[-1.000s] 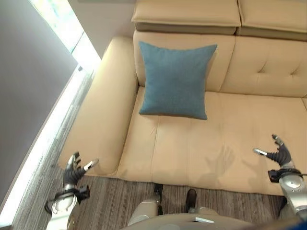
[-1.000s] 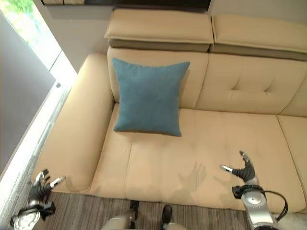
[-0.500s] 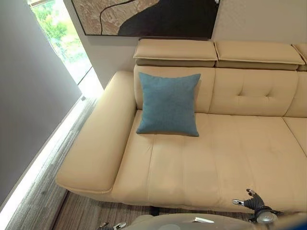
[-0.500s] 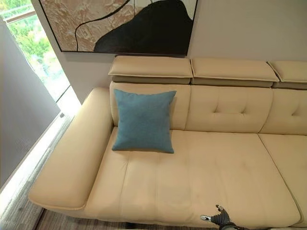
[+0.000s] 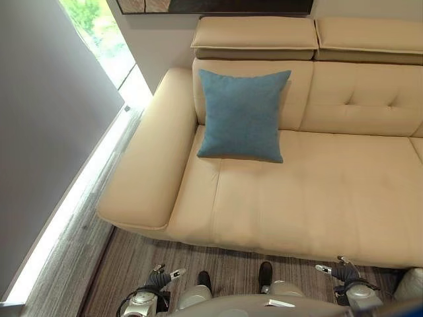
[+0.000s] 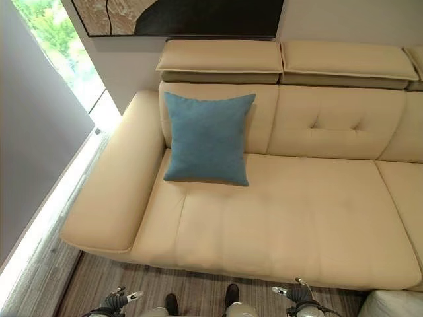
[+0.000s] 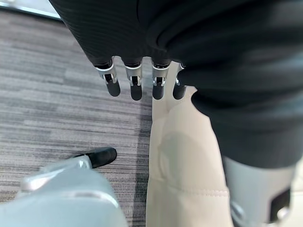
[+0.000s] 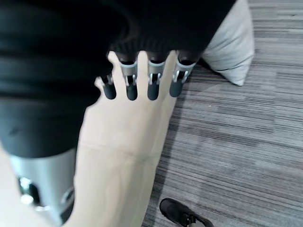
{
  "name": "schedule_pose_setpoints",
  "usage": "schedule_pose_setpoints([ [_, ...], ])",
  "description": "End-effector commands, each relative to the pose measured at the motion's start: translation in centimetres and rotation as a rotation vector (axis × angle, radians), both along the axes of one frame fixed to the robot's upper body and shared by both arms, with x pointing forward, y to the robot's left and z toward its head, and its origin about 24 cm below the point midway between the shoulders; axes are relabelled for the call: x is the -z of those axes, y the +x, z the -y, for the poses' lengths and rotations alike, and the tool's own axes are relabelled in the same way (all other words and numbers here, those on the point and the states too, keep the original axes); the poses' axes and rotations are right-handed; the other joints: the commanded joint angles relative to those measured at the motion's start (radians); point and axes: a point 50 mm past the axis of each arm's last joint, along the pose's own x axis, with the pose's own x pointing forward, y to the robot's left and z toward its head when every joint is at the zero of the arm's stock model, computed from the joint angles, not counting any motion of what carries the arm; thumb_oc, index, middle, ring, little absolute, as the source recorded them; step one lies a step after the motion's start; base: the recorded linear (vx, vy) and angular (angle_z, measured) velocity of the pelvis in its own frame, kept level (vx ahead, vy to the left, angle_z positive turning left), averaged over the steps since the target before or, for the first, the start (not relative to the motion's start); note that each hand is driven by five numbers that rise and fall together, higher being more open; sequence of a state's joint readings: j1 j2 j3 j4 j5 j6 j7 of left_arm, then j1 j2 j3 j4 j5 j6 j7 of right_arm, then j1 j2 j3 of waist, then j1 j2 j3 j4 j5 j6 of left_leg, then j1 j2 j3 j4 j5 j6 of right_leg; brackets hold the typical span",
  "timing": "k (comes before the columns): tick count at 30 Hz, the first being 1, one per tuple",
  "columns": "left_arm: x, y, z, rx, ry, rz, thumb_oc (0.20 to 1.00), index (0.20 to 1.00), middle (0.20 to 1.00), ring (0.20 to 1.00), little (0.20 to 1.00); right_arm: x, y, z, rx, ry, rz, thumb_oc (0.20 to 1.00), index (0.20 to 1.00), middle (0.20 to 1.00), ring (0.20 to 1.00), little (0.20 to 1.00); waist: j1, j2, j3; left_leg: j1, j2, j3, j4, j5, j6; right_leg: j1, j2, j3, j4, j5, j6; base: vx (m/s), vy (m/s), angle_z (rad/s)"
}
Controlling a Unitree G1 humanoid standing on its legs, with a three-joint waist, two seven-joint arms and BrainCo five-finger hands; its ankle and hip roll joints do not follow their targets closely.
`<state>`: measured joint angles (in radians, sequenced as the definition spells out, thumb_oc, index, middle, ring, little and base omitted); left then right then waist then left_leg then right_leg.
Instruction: Pick up all the scattered cushions and arrange them neatly on the sofa.
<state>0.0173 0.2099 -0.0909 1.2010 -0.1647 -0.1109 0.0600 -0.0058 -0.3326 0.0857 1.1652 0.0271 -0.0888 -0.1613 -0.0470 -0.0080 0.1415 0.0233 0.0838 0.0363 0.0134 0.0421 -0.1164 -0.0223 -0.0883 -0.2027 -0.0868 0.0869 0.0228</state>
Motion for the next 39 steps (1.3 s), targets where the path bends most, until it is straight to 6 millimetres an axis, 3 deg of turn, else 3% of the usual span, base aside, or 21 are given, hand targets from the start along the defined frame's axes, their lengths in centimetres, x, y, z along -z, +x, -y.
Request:
schedule_pose_setpoints([
  [1, -0.2, 0.8, 0.0, 0.023, 0.034, 0.024, 1.000, 1.000, 1.000, 1.000, 1.000, -0.7, 1.2, 0.9, 0.034, -0.028, 0.039, 1.000, 1.000, 1.000, 1.000, 1.000, 0.001, -0.011, -0.051, -0.046, -0.046, -0.129, 0.065, -0.159, 0.033, -0.058, -0.029, 0.037, 0.066, -0.040, 0.093, -0.15, 0.217, -1.32],
  [5, -0.3, 0.8, -0.8, 0.010, 0.055, 0.011, 1.000, 1.000, 1.000, 1.000, 1.000, -0.4, 1.2, 0.5, 0.031, -0.028, 0.009, 1.000, 1.000, 1.000, 1.000, 1.000, 0.000, -0.024, -0.043, -0.042, -0.075, -0.081, 0.038, -0.170, 0.064, -0.155, -0.046, 0.062, 0.062, 0.041, 0.136, -0.30, 0.233, -0.87],
  [6, -0.6, 0.7, -2.0, -0.002, 0.085, -0.002, 1.000, 1.000, 1.000, 1.000, 1.000, -0.4, 1.5, 0.4, 0.018, -0.035, -0.001, 1.000, 1.000, 1.000, 1.000, 1.000, 0.034, -0.025, -0.010, -0.077, -0.075, 0.006, 0.061, -0.161, 0.085, -0.195, -0.073, -0.071, 0.110, 0.018, 0.142, -0.45, 0.219, -2.05],
  [7, -0.6, 0.3, -2.4, -0.006, 0.092, -0.014, 1.000, 1.000, 1.000, 1.000, 1.000, -0.3, 1.3, 0.3, 0.021, -0.030, -0.006, 1.000, 1.000, 1.000, 1.000, 1.000, 0.038, -0.026, -0.010, -0.091, -0.078, 0.021, 0.060, -0.151, 0.091, -0.188, -0.082, -0.104, 0.134, -0.003, 0.134, -0.45, 0.201, -2.72],
  [10, -0.4, -1.2, -3.4, -0.028, 0.107, -0.067, 1.000, 1.000, 1.000, 1.000, 1.000, 0.1, 0.1, 0.5, 0.036, -0.025, -0.045, 1.000, 1.000, 1.000, 1.000, 1.000, 0.057, -0.013, -0.012, -0.099, -0.068, 0.058, 0.047, -0.127, 0.115, -0.142, -0.089, -0.116, 0.262, -0.082, 0.107, -0.19, 0.058, -1.30],
  [12, -0.2, -2.3, -3.5, -0.049, 0.101, -0.094, 1.000, 1.000, 1.000, 1.000, 1.000, 0.1, -0.2, 0.7, 0.052, -0.023, -0.042, 1.000, 1.000, 1.000, 1.000, 1.000, 0.087, -0.001, -0.023, -0.104, -0.052, 0.092, 0.035, -0.115, 0.119, -0.075, -0.113, -0.158, 0.306, -0.130, 0.100, -0.14, -0.025, -0.45],
  [14, -0.1, -2.7, -3.3, -0.055, 0.091, -0.101, 1.000, 1.000, 1.000, 1.000, 1.000, 0.1, 0.0, 0.5, 0.063, -0.011, -0.030, 1.000, 1.000, 1.000, 1.000, 1.000, 0.106, -0.007, -0.036, -0.111, -0.049, 0.123, 0.025, -0.103, 0.114, -0.028, -0.123, -0.171, 0.274, -0.122, 0.099, -0.06, -0.070, -0.88],
  [17, 0.1, -2.9, -2.7, -0.078, 0.071, -0.096, 1.000, 1.000, 1.000, 1.000, 1.000, 0.0, 0.5, 0.0, 0.104, 0.021, 0.020, 1.000, 1.000, 1.000, 1.000, 1.000, 0.092, -0.018, -0.056, -0.109, -0.048, 0.140, 0.011, -0.086, 0.098, -0.001, -0.066, -0.121, 0.168, -0.131, 0.112, 0.02, -0.152, -0.89],
  [20, 0.0, -1.7, -2.0, -0.061, 0.055, -0.069, 1.000, 1.000, 1.000, 1.000, 1.000, -0.4, 1.1, 0.2, 0.173, 0.040, 0.085, 1.000, 1.000, 1.000, 1.000, 1.000, 0.059, -0.024, -0.039, -0.131, -0.031, 0.134, 0.067, -0.089, 0.077, 0.002, -0.035, -0.093, 0.103, -0.120, 0.097, -0.05, -0.182, -0.06],
  [23, 0.0, -0.6, -1.3, -0.037, 0.041, -0.041, 1.000, 1.000, 1.000, 1.000, 1.000, -0.1, 0.5, 0.1, 0.199, 0.044, 0.072, 1.000, 1.000, 1.000, 1.000, 1.000, 0.049, -0.028, -0.023, -0.145, -0.013, 0.109, 0.133, -0.108, 0.064, 0.022, -0.014, -0.083, 0.060, -0.106, 0.084, -0.08, -0.075, -0.03],
  [24, -0.1, 0.1, -0.6, -0.037, 0.028, -0.015, 1.000, 1.000, 1.000, 1.000, 1.000, -0.1, 0.6, 0.1, 0.199, 0.038, 0.074, 1.000, 1.000, 1.000, 1.000, 1.000, 0.065, -0.037, -0.005, -0.162, -0.046, 0.004, 0.169, -0.128, 0.055, 0.022, -0.003, -0.047, 0.043, -0.090, 0.081, -0.08, -0.002, -0.33],
  [25, -0.1, 0.1, -0.6, -0.037, 0.028, -0.015, 1.000, 1.000, 1.000, 1.000, 1.000, -0.1, 0.6, 0.1, 0.199, 0.038, 0.075, 1.000, 1.000, 1.000, 1.000, 1.000, 0.063, -0.038, -0.007, -0.165, -0.048, 0.003, 0.166, -0.125, 0.055, 0.019, -0.004, -0.049, 0.042, -0.089, 0.081, -0.08, 0.016, -0.73],
  [28, -0.1, 0.8, 0.0, -0.027, 0.024, 0.002, 1.000, 1.000, 1.000, 1.000, 1.000, -0.1, 0.6, 0.1, 0.186, 0.024, 0.057, 1.000, 1.000, 1.000, 1.000, 1.000, 0.088, -0.046, -0.001, -0.198, -0.102, -0.177, 0.155, -0.131, 0.050, 0.009, 0.010, 0.022, 0.025, -0.062, 0.093, -0.06, 0.062, -1.07],
  [30, 0.0, 1.0, 0.5, -0.012, 0.022, 0.002, 1.000, 1.000, 1.000, 1.000, 1.000, 0.1, 0.4, -0.2, 0.163, 0.019, 0.031, 1.000, 1.000, 1.000, 1.000, 1.000, 0.096, -0.036, -0.003, -0.201, -0.153, -0.294, 0.128, -0.134, 0.067, -0.019, 0.034, 0.112, 0.021, -0.042, 0.106, -0.07, 0.199, -1.37],
  [33, -0.1, 1.2, 0.4, 0.006, 0.030, -0.003, 1.000, 1.000, 1.000, 1.000, 1.000, 0.2, 0.3, -0.3, 0.164, 0.021, 0.018, 1.000, 1.000, 1.000, 1.000, 1.000, 0.083, -0.033, -0.004, -0.168, -0.149, -0.277, 0.092, -0.129, 0.082, -0.068, 0.027, 0.155, 0.038, -0.018, 0.120, -0.07, 0.194, -1.61],
  [36, -0.2, 1.4, -0.2, 0.012, 0.047, -0.001, 1.000, 1.000, 1.000, 1.000, 1.000, 0.3, 0.6, -0.7, 0.155, 0.034, 0.015, 1.000, 1.000, 1.000, 1.000, 1.000, 0.075, -0.039, 0.004, -0.165, -0.137, -0.206, 0.076, -0.117, 0.092, -0.121, 0.014, 0.174, 0.072, -0.008, 0.138, -0.13, 0.212, -0.71],
  [38, -0.4, 1.2, -1.2, -0.002, 0.069, -0.007, 1.000, 1.000, 1.000, 1.000, 1.000, 0.3, 0.8, -0.8, 0.148, 0.032, 0.019, 1.000, 1.000, 1.000, 1.000, 1.000, 0.091, -0.041, 0.025, -0.163, -0.120, -0.135, 0.071, -0.109, 0.098, -0.165, -0.009, 0.099, 0.137, -0.012, 0.149, -0.20, 0.142, -1.46],
  [39, -0.4, 1.0, -1.3, -0.008, 0.069, -0.010, 1.000, 1.000, 1.000, 1.000, 1.000, 0.3, 0.8, -0.7, 0.144, 0.027, 0.019, 1.000, 1.000, 1.000, 1.000, 1.000, 0.108, -0.036, 0.030, -0.162, -0.111, -0.104, 0.072, -0.108, 0.096, -0.155, -0.033, 0.009, 0.151, -0.032, 0.140, -0.12, 0.080, -1.84],
])
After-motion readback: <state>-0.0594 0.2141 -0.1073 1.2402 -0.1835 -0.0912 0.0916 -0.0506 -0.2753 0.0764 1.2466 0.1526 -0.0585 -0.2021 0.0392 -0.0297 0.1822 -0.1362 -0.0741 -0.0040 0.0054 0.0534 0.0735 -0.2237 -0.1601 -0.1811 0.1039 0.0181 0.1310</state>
